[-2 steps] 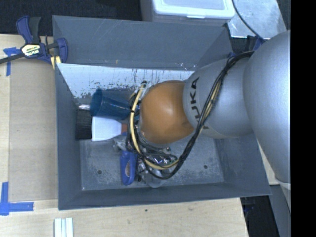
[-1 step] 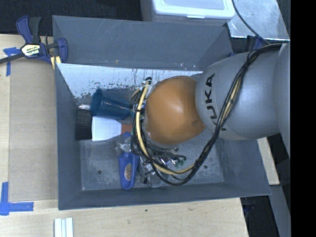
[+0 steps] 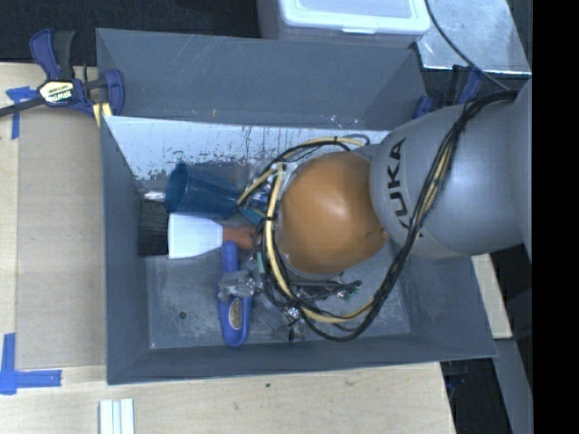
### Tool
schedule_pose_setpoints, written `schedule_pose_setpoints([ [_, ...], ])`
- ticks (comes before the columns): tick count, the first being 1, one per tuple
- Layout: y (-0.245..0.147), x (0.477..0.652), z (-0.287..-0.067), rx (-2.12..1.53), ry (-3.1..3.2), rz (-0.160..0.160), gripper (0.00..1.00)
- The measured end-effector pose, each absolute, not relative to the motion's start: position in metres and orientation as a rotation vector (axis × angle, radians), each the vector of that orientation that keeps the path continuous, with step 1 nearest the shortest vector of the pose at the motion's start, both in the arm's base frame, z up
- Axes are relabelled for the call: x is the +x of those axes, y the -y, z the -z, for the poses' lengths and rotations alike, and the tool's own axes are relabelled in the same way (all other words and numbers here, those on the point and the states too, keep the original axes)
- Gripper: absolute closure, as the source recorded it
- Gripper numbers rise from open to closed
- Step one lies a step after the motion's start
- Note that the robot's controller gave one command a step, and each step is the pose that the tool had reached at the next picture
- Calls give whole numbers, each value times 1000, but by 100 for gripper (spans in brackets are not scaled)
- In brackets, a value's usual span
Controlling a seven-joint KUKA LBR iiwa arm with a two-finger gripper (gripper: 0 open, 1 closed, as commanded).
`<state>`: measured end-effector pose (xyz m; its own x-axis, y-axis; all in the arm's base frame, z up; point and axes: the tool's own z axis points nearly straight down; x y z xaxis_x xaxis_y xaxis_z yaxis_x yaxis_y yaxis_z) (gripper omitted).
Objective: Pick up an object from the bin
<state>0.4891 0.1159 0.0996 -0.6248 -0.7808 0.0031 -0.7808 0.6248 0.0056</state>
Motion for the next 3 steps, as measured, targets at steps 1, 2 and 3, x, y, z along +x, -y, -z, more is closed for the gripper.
schedule_pose_setpoints([
  [1,-138,513,-71,1627,2694,7,0],
  [2,-166,519,-71,1766,2602,8,100],
  [3,-166,519,-71,1765,2602,8,100],
])
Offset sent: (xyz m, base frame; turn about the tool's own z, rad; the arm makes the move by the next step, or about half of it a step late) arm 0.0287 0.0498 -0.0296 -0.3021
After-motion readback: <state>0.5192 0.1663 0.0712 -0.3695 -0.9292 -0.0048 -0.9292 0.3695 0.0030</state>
